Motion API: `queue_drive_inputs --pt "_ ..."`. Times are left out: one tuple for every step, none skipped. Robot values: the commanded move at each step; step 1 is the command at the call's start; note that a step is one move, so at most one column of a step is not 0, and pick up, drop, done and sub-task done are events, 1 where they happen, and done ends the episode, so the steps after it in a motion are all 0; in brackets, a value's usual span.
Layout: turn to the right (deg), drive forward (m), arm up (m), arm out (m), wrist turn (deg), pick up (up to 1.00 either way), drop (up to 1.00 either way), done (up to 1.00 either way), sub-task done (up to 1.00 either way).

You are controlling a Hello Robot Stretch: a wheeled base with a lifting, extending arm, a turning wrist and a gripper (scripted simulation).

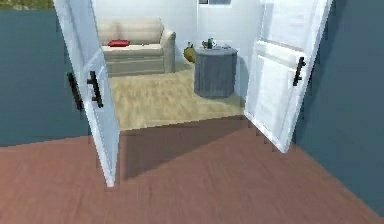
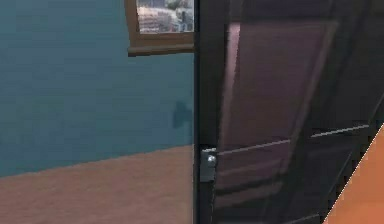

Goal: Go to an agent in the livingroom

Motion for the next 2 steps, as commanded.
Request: queue_drive_inputs --pt "0.0 1.0 0.0 0.0 0.0 0.0 0.0 0.0 0.0" --pt "6.0 0.0 0.0 0.0 0.0 0.0 0.0 0.0 0.0"
